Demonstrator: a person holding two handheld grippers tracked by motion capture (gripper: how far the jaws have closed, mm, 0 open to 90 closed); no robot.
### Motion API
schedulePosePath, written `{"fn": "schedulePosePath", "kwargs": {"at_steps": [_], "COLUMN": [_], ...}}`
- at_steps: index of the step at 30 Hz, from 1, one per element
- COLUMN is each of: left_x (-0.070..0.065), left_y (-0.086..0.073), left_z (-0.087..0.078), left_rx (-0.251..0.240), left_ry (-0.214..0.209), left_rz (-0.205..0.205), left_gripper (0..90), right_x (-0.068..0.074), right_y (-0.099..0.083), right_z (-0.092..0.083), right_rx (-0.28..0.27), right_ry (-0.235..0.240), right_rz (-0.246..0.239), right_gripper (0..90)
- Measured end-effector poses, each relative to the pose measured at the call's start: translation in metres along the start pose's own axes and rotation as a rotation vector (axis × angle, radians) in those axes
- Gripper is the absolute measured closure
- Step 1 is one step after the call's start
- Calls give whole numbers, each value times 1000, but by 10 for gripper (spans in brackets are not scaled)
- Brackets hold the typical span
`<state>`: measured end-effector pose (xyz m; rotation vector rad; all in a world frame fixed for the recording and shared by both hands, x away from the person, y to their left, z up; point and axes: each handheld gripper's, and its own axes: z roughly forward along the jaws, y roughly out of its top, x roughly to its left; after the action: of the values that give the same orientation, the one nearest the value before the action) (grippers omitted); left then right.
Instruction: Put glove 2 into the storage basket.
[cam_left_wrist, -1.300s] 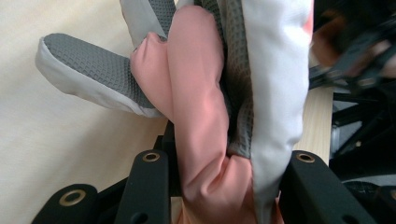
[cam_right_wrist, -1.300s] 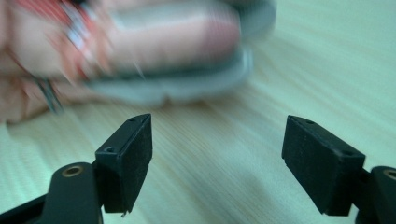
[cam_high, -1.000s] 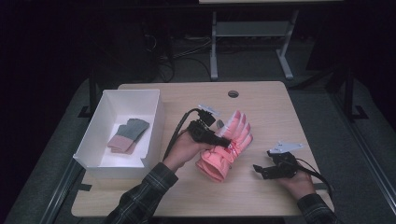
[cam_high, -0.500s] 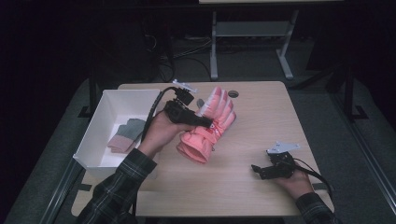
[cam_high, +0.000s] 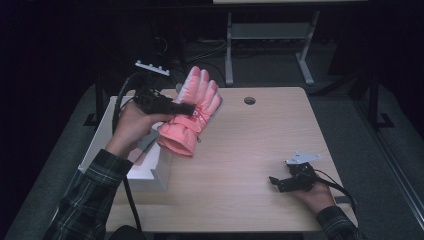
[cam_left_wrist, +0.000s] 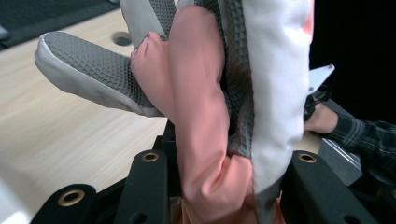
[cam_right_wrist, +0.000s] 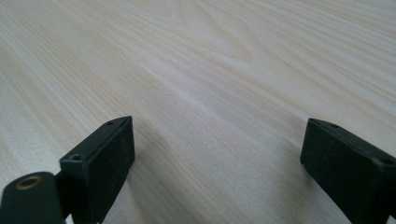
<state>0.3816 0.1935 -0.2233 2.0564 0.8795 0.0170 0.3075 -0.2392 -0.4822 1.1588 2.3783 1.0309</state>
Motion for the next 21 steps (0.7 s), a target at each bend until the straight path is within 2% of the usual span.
{"fn": "schedulePosePath", "kwargs": {"at_steps": [6,12,16,21], "left_x": [13,33,49,72], "left_y": [-11,-30,-45,-65], "left_z": [-32,-63,-74,-77], "left_rx": [-27,-56,-67,-68], "left_ry": [65,129,165,184], "left_rz": [-37,-106,-150,-207], "left_gripper": [633,633,632,631], "right_x": [0,0,0,0], "right_y": [0,0,0,0], "right_z": [0,0,0,0], "right_rx": [0,4,4,3], "right_ry": [1,5,6,6], "right_rz": [-3,-6,-7,-7], "right_gripper": [88,77,76,74]}}
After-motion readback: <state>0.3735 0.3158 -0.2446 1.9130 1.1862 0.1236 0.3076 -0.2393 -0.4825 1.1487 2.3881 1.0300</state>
